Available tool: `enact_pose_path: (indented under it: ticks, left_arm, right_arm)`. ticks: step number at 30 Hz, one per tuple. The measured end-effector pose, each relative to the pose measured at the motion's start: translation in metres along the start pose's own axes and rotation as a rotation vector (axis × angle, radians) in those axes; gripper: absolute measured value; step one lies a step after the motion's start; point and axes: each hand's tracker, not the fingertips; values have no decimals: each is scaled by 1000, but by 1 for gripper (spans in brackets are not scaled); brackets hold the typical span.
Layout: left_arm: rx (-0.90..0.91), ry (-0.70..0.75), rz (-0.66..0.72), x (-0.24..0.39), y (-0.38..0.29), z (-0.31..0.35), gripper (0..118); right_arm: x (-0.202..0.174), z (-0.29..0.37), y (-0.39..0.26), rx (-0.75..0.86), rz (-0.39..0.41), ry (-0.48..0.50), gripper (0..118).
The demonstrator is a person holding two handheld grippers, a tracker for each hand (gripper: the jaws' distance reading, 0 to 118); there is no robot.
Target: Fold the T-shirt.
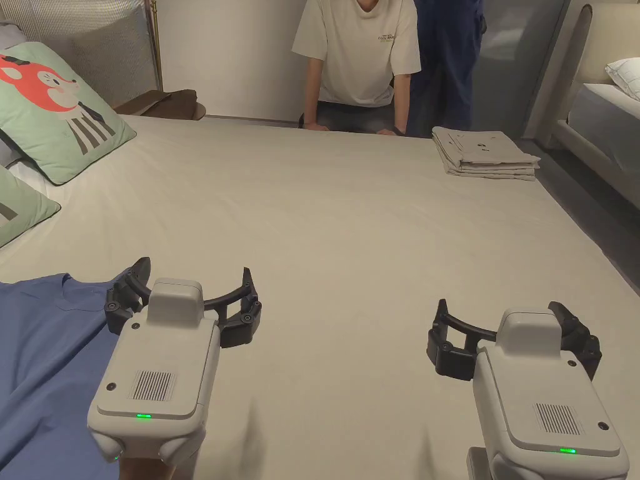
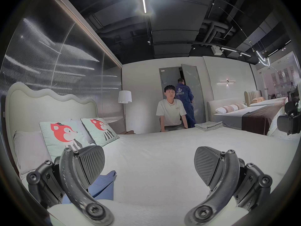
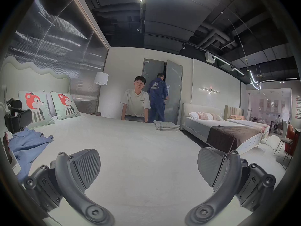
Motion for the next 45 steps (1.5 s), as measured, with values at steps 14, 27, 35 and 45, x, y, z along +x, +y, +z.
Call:
enact_pose_path:
  ticks: [14,27,35,45]
  left_arm:
    - [-4,0,10,-2,1,0,110]
    - [-15,6,7,-7,-6,-2,110]
    - [-17,5,9,-8,-7,-1,110]
    - [-15,0,4,-6,-4,0,110]
  right_arm:
    - [-1,1,1,4,5,4,118]
    - [-1,1,1,4,4,8,118]
    - [-2,1,0,3,8,12,118]
    - [-1,0,-1,-1,7,9,118]
